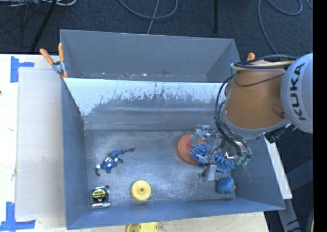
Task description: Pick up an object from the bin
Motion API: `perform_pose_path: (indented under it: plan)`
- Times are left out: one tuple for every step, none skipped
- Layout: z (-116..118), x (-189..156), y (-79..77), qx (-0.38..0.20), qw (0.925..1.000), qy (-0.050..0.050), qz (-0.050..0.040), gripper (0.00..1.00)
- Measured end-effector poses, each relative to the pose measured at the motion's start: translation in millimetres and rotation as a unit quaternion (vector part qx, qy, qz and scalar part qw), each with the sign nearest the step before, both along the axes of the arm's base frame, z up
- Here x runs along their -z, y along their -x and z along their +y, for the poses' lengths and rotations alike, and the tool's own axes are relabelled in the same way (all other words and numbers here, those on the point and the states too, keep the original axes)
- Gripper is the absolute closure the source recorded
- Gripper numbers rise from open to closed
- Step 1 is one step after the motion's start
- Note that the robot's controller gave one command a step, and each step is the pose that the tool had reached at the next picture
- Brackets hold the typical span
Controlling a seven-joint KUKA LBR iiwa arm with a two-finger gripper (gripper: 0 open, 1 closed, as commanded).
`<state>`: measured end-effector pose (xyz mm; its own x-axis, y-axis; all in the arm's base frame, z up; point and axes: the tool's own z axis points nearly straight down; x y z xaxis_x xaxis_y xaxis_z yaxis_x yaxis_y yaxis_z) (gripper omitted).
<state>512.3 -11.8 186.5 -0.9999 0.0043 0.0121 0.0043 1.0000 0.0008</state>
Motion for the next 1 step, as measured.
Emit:
perform_pose_path:
  plan:
    - [0.0,-4.3,-1.7,0.000,1.0000,0.000,-0.0043,0.00]
